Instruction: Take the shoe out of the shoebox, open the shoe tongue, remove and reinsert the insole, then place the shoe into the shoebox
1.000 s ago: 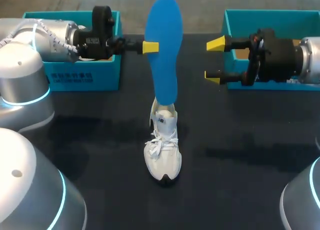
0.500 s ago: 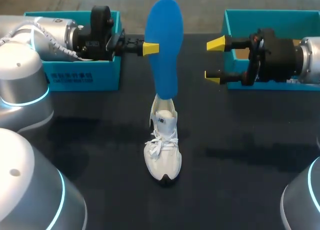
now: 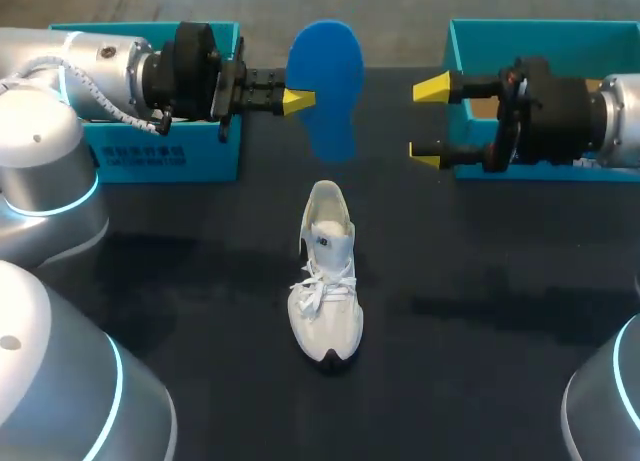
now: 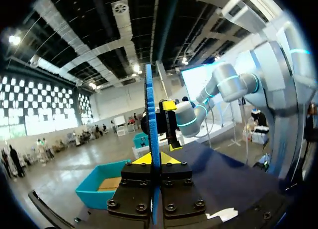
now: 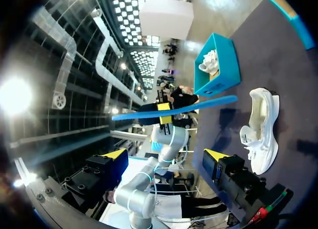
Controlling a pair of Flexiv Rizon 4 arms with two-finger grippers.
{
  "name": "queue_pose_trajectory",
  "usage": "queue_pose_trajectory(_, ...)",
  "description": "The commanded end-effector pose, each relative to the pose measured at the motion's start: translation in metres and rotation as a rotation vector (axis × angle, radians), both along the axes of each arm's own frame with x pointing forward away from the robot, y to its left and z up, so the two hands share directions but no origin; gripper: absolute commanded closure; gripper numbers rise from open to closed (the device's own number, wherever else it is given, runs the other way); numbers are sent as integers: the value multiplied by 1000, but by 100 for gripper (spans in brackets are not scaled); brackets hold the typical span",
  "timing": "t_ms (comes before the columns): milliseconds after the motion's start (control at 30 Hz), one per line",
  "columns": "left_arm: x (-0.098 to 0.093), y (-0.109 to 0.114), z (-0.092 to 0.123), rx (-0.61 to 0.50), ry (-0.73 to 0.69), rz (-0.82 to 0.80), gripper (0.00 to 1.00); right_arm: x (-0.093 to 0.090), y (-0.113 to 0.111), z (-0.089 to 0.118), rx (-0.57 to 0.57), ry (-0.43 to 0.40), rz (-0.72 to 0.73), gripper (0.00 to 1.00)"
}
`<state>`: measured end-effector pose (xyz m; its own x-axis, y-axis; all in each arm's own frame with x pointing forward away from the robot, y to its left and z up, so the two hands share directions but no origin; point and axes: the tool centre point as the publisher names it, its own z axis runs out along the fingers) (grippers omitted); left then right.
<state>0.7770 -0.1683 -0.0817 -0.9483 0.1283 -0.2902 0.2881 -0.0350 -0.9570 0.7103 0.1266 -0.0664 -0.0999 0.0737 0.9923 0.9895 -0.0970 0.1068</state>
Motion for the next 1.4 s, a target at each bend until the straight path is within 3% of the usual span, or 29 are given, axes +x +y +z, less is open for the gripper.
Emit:
queue_pose_trajectory(33, -3, 2, -1, -101, -492, 2, 100, 1, 3, 0, 0, 0, -1, 0)
queue_pose_trajectory(167, -3, 3, 1, -119, -586, 18, 100, 1, 3, 0, 0, 0, -1, 0)
queue_pose_trajectory(233, -2, 4, 3, -127, -761, 29, 100, 1, 3, 0, 0, 0, -1, 0)
queue_pose_trajectory(633, -8, 4, -2, -55, -1324, -18, 100, 1, 3, 0, 0, 0, -1, 0)
queue_pose_trajectory(1167, -4, 8, -2, -42, -1523, 5, 100, 1, 3, 0, 0, 0, -1, 0)
queue_pose_trajectory(1400, -2, 8, 1, -59, -1474, 48, 100, 1, 3, 0, 0, 0, -1, 0)
